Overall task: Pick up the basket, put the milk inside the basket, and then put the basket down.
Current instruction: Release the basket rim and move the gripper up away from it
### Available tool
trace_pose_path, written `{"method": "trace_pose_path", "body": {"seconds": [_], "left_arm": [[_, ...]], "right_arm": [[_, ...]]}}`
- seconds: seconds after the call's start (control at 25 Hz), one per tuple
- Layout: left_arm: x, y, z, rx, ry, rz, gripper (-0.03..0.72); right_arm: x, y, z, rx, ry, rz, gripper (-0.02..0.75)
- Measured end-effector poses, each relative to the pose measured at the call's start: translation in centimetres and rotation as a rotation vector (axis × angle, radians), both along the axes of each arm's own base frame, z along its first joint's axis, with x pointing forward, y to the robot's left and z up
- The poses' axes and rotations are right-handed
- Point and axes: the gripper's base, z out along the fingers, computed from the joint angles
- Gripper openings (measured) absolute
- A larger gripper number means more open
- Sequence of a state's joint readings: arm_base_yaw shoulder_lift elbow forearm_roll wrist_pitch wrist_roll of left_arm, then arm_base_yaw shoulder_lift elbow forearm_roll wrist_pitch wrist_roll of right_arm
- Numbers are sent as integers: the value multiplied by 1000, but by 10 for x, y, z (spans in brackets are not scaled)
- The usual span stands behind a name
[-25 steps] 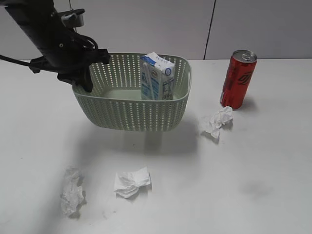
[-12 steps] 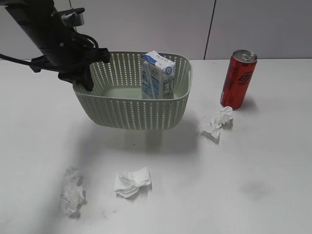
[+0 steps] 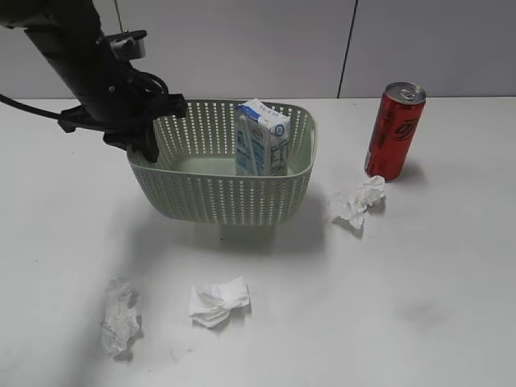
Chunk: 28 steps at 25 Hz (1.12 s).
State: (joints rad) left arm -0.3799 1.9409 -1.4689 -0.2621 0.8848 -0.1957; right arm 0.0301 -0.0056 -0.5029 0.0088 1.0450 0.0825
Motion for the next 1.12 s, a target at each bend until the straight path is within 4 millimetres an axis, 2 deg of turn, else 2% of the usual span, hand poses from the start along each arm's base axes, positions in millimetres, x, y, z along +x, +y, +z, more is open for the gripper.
{"method": "trace_pose_path", "body": {"seconds": [0.28, 0.52, 0.68, 0.8, 1.0, 1.04, 1.12], "left_arm": [[8, -2, -14, -4, -22, 17, -13], [13, -4, -38, 16, 19, 19, -4], [14, -4, -43, 18, 20, 21, 49], [16, -5, -41, 6, -2, 34, 170], [16, -5, -41, 4, -1, 38, 550], [16, -5, -40, 4, 5, 37, 603], [14, -5, -39, 11, 23, 30, 632]], "right_arm": [[0, 0, 0, 1, 0, 2, 592], [0, 0, 0, 1, 0, 2, 592], [0, 0, 0, 1, 0, 2, 592], [0, 0, 0, 1, 0, 2, 592], [0, 0, 0, 2, 0, 3, 592], [0, 0, 0, 2, 0, 3, 592], [0, 0, 0, 2, 0, 3, 592]]}}
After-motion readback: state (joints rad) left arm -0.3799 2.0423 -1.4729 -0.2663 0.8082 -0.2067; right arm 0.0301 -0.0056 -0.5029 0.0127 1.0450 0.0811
